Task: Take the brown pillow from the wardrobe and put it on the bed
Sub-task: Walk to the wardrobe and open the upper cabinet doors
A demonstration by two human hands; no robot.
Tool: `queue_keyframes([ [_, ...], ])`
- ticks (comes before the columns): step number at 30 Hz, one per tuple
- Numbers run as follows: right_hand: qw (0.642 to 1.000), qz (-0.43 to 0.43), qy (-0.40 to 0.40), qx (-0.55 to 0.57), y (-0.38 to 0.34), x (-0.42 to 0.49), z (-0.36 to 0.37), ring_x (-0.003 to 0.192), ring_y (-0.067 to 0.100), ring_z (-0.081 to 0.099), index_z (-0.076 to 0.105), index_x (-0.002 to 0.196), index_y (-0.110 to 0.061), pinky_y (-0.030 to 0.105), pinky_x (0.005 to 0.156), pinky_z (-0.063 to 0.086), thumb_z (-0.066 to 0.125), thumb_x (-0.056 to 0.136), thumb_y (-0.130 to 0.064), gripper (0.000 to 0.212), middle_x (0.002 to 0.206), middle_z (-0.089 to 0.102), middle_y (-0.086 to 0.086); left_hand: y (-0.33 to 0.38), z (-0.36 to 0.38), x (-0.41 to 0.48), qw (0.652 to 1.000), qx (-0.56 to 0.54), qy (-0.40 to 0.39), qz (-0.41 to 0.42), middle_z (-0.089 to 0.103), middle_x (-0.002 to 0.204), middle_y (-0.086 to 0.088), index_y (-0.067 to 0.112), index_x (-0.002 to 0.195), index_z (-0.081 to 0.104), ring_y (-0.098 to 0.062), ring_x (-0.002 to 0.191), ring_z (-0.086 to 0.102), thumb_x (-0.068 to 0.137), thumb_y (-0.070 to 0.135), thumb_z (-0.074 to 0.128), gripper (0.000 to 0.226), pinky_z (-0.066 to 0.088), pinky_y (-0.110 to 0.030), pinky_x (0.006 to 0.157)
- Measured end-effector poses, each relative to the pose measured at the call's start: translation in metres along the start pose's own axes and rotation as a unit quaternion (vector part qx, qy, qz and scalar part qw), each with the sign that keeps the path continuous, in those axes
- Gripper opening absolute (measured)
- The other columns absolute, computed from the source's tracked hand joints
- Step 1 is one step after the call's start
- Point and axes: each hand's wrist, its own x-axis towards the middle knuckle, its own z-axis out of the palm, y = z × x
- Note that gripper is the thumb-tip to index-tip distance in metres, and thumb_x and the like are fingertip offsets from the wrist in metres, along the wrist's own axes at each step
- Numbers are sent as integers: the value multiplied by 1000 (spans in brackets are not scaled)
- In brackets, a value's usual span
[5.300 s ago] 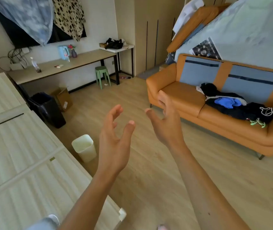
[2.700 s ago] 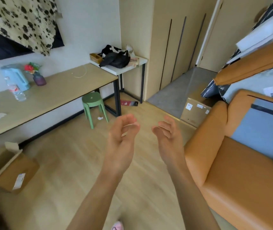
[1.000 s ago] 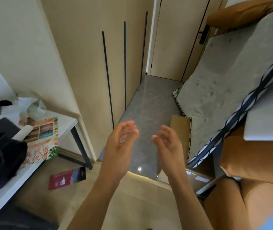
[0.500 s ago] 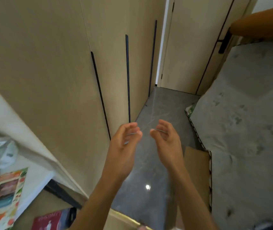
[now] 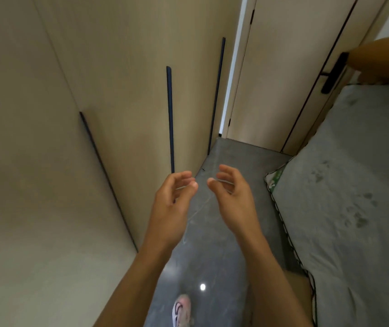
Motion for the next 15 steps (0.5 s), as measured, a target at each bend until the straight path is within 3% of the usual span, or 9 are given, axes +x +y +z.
queue_keyframes([
  [3, 1000, -4, -8, -16, -1, 71, 6, 123, 15, 61, 57, 143, -22, 33, 103, 50, 71, 97, -30, 49, 134, 64, 1, -1, 16, 79, 1000, -17, 7, 0, 72, 122, 2, 29, 118, 67, -13, 116, 67, 101, 29, 61, 18, 53, -40, 104],
  [6, 999, -6, -21, -26, -3, 141, 11, 118, 13, 63, 58, 142, -21, 16, 89, 49, 71, 97, -30, 48, 132, 64, 2, 6, 32, 152, 1000, -20, 15, -1, 72, 123, 1, 28, 119, 67, -15, 117, 67, 95, 40, 64, 27, 54, -39, 102],
  [8, 999, -10, -28, -21, -5, 184, 16, 115, 11, 64, 58, 141, -20, 7, 80, 45, 71, 97, -29, 47, 131, 65, 2, 9, 41, 193, 1000, -21, 23, 3, 71, 124, -2, 25, 120, 67, -17, 118, 67, 97, 35, 63, 26, 53, -41, 103],
  [12, 998, -16, -61, 1, -9, 260, 34, 113, 12, 65, 59, 140, -18, 12, 81, 48, 71, 97, -27, 45, 130, 65, 4, 12, 54, 257, 998, -20, 51, 0, 72, 123, -6, 22, 118, 67, -20, 118, 67, 102, 23, 61, 18, 53, -40, 103],
  [15, 995, -26, -99, 13, -10, 320, 50, 115, 16, 66, 60, 139, -18, 28, 93, 55, 71, 97, -28, 44, 129, 66, 5, 12, 66, 299, 996, -16, 84, 0, 72, 122, -9, 18, 119, 66, -21, 118, 67, 101, 19, 60, 19, 52, -36, 102],
])
